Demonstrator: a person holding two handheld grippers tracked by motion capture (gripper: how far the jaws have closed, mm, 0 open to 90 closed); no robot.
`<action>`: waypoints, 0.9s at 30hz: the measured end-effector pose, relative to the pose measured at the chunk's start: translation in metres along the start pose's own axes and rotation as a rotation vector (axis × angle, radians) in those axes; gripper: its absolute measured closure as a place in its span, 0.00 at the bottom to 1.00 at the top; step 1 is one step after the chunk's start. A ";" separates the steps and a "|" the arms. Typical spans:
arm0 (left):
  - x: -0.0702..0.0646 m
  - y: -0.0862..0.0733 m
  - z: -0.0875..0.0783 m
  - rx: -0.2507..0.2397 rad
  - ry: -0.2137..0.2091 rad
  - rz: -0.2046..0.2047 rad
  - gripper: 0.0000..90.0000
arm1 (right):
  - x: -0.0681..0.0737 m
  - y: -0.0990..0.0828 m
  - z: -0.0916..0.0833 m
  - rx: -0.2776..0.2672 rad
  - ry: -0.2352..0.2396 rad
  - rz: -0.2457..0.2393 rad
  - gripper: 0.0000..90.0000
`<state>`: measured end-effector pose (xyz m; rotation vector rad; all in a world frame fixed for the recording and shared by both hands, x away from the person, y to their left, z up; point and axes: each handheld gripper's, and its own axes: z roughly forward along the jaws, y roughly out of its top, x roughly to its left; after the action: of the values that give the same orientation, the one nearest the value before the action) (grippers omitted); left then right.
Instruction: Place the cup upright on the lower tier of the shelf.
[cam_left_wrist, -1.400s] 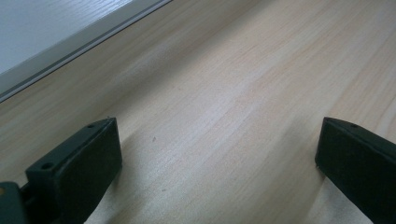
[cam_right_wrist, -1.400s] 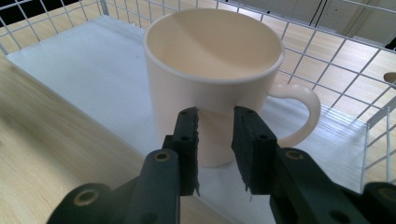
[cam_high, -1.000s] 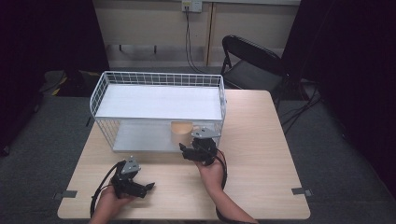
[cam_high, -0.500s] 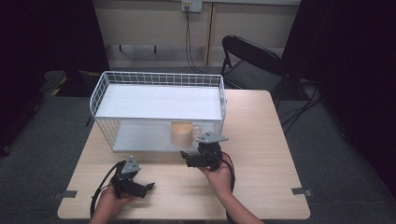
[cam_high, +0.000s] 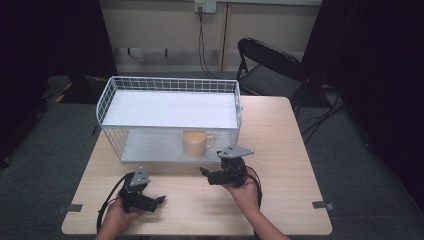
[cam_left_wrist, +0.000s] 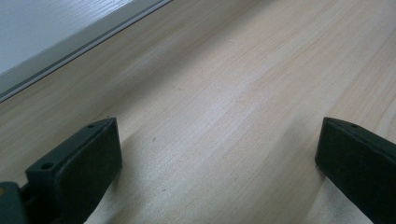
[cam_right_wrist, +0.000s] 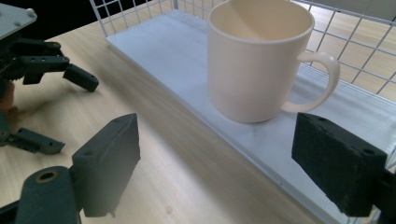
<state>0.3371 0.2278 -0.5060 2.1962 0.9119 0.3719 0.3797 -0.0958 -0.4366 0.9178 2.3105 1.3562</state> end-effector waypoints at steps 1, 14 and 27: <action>0.000 0.000 0.000 0.000 0.000 0.000 0.00 | -0.001 -0.002 -0.002 0.003 0.009 -0.004 0.17; 0.000 0.000 0.000 0.000 0.000 0.000 0.00 | -0.007 -0.012 -0.014 0.021 0.037 -0.032 0.17; 0.000 0.000 0.000 0.000 0.000 0.000 0.00 | -0.012 -0.021 -0.026 0.041 0.058 -0.085 0.18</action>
<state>0.3371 0.2278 -0.5060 2.1957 0.9123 0.3719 0.3664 -0.1281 -0.4424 0.7931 2.4000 1.3216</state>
